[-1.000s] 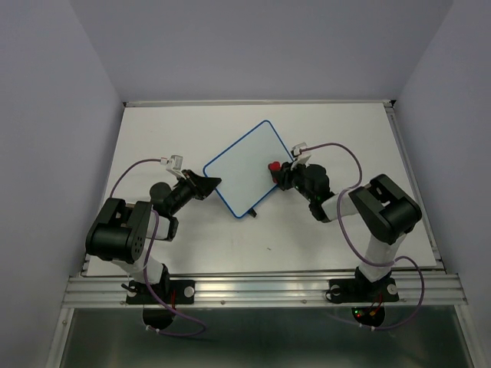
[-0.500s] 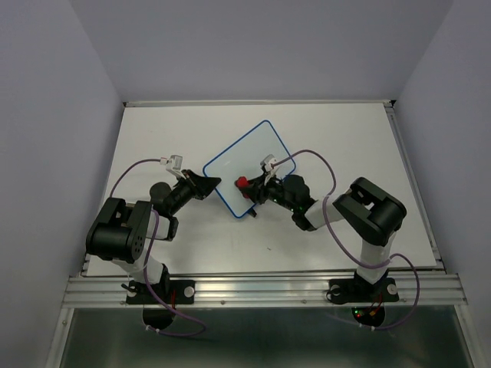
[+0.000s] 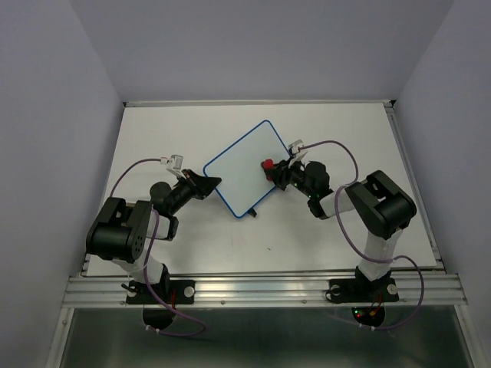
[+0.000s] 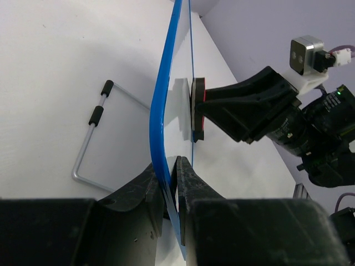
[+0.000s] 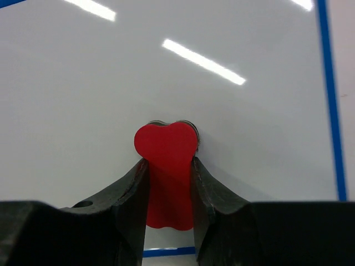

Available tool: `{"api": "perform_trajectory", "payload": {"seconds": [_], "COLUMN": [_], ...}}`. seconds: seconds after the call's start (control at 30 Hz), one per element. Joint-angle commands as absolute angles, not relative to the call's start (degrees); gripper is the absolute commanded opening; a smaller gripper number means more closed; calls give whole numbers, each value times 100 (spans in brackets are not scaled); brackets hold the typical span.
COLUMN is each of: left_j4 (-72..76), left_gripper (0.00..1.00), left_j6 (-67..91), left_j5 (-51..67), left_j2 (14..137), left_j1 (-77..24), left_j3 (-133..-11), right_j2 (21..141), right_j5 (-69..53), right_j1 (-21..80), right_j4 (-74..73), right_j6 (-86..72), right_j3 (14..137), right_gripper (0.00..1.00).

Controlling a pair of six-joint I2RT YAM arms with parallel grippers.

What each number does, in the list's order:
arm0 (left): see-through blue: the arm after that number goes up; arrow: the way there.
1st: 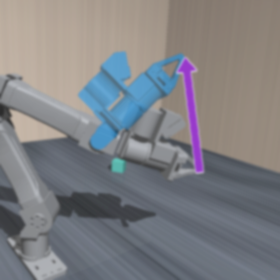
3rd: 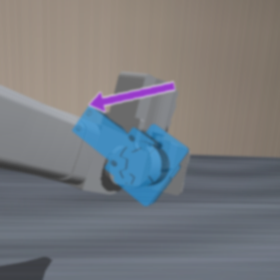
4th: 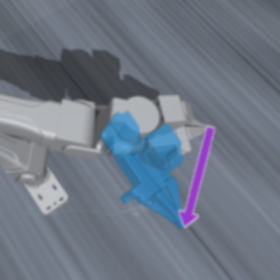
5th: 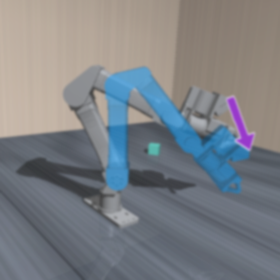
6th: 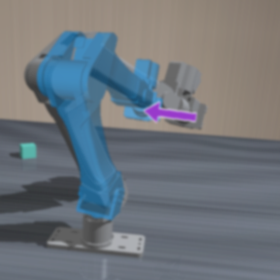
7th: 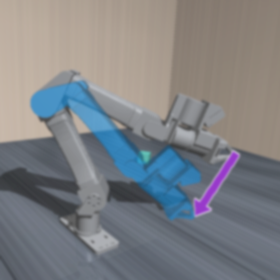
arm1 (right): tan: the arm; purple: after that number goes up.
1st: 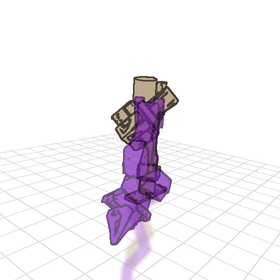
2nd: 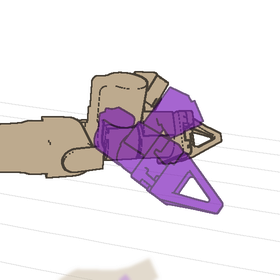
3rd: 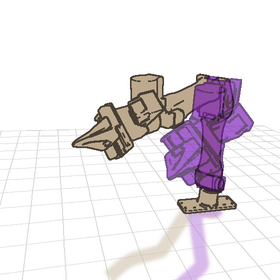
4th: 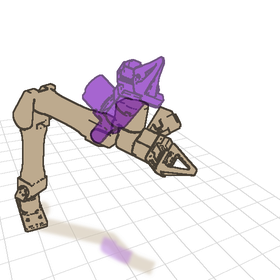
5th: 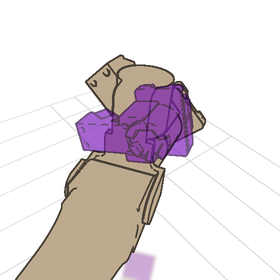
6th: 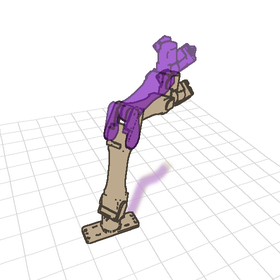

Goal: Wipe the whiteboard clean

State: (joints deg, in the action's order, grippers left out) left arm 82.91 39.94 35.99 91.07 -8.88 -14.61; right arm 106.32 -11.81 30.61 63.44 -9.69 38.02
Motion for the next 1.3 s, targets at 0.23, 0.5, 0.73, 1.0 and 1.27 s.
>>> {"api": "perform_trajectory", "payload": {"seconds": [0.23,0.5,0.73,1.0,1.27], "left_j4": [9088,9079,9044,9088,9062], "left_gripper": [0,0,0,0,0], "left_j6": [3428,3410,3401,3401,3393], "left_j5": [3542,3542,3507,3472,3489], "left_j2": [9272,9264,9281,9255,9272], "left_j1": [-932,-932,-932,-940,-940], "left_j3": [-1450,-1459,-1477,-1433,-1459], "right_j2": [10767,10784,10890,10626,10688], "right_j5": [-1194,-1810,-1837,-1083,-958], "right_j1": [2364,3058,4183,4263,3078], "right_j4": [6082,6065,5967,5749,5722], "right_j6": [-826,-747,-738,-607,-923], "right_j3": [4087,3990,3955,4008,4104], "right_gripper": [1,2,2,2,1]}}
